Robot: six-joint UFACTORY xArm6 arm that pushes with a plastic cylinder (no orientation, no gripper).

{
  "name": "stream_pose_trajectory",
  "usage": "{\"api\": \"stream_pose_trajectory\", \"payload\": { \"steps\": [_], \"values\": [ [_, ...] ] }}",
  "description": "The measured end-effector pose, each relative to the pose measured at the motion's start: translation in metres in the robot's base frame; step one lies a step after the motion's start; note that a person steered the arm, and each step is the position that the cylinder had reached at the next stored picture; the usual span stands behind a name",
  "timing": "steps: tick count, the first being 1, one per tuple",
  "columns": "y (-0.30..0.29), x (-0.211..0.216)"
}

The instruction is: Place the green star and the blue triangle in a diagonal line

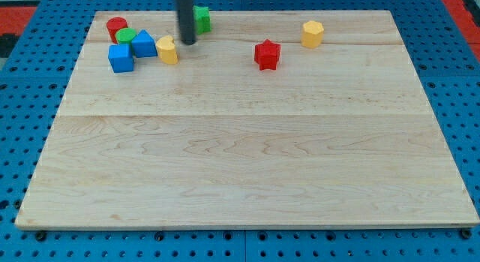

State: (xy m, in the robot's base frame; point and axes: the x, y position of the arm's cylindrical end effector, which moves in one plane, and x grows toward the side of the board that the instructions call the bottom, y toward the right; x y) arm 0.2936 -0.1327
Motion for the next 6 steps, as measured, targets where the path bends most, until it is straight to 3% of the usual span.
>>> {"api": "stream_pose_trajectory", "payload": {
  "steps": [2,4,6],
  "values": [
    [-0.061,-0.010],
    [-0.050,-0.020],
    [-0.035,-0.065]
  ]
}}
